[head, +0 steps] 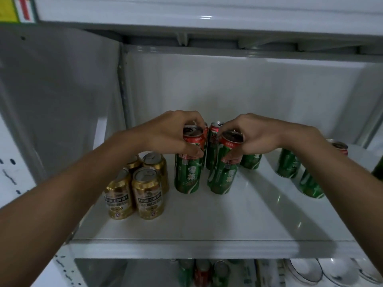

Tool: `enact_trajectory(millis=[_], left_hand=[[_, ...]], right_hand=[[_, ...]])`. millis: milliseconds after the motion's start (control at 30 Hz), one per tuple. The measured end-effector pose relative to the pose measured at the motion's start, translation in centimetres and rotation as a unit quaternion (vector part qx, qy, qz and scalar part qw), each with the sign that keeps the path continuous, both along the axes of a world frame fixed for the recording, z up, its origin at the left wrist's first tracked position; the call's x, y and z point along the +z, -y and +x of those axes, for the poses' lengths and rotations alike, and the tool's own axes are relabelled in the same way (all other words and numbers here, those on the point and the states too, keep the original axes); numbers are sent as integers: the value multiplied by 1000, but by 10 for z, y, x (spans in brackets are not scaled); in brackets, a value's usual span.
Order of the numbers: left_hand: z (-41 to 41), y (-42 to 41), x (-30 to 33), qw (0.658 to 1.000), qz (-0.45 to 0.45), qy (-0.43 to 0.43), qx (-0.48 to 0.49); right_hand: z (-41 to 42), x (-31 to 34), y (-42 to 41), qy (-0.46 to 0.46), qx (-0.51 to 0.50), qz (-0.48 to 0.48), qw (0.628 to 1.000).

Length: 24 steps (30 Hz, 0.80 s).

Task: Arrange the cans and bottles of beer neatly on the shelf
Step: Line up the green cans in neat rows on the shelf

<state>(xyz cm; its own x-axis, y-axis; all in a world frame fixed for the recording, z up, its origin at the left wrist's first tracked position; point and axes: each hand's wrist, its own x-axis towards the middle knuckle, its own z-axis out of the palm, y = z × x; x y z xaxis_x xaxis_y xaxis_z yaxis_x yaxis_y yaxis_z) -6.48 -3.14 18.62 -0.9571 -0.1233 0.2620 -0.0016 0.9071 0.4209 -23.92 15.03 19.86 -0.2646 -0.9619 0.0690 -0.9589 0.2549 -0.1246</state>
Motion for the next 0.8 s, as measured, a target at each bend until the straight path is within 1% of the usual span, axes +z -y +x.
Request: enact_trajectory(millis=[133, 300, 500, 800], left_hand=[[-18, 11, 2, 1000, -16, 19, -2], [-36, 23, 5, 996, -57, 59, -16], [-51, 34, 3, 994, -75, 60, -47], [-68, 42, -5, 995, -79, 29, -51]], right_hand=[[-2, 2, 14, 6, 1, 13, 1000], [-9, 2, 27, -12, -3, 26, 1000], [-15, 7, 38, -31, -21, 40, 998], [-26, 7, 43, -62, -17, 53, 997]])
